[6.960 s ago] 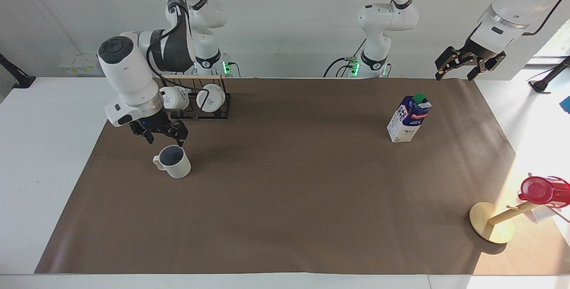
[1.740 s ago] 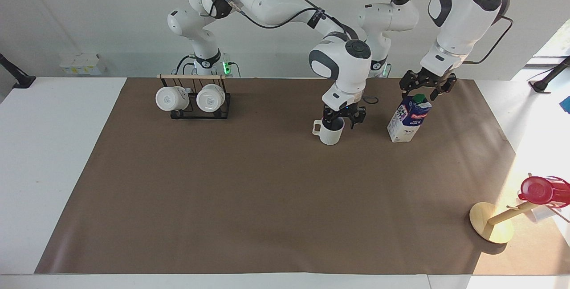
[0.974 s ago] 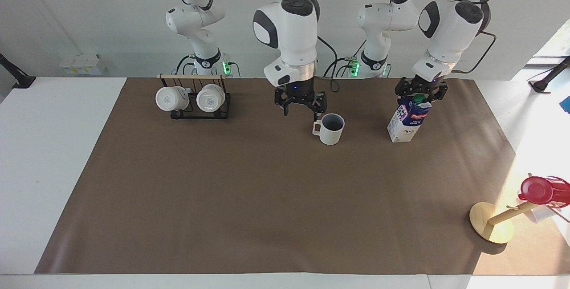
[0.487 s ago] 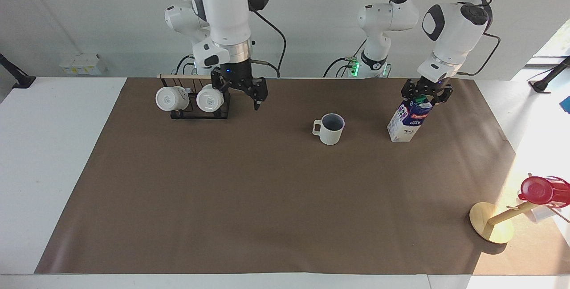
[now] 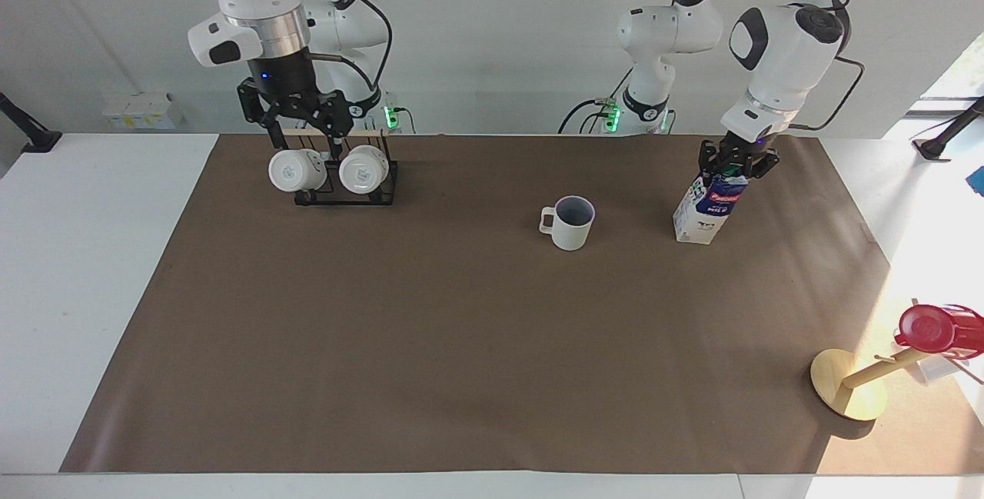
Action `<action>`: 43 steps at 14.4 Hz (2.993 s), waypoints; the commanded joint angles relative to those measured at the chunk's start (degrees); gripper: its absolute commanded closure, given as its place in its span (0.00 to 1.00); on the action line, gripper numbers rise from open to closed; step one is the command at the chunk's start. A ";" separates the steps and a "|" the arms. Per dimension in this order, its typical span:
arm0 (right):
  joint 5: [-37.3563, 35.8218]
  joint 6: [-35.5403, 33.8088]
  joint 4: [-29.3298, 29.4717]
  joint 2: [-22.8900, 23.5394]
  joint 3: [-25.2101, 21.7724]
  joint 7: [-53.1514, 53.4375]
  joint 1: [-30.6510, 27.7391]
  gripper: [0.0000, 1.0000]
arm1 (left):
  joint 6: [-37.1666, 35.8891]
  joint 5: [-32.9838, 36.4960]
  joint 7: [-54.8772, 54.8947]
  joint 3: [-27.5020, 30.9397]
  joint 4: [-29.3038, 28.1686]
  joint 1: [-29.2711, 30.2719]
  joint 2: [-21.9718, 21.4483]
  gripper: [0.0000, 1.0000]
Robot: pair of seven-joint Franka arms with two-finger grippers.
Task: Place cup and milk on table
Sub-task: 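Set the mug down mid-table with the right gripper and withdraw it, then carry the milk carton with the left gripper beside the white mug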
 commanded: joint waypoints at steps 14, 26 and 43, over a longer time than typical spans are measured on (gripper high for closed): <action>0.59 -13.97 7.58 0.54 0.71 -11.53 -4.06 0.00 | -8.82 0.93 -27.47 -0.46 11.75 -15.75 4.55 0.52; 2.61 -13.80 7.22 0.18 0.71 -12.16 -4.15 0.00 | 0.50 0.93 -36.44 -0.72 10.78 -21.46 10.53 0.52; 2.61 -13.97 7.13 0.18 0.71 -12.15 -4.15 0.00 | 1.91 1.72 -36.44 -0.72 8.93 -21.47 10.45 0.00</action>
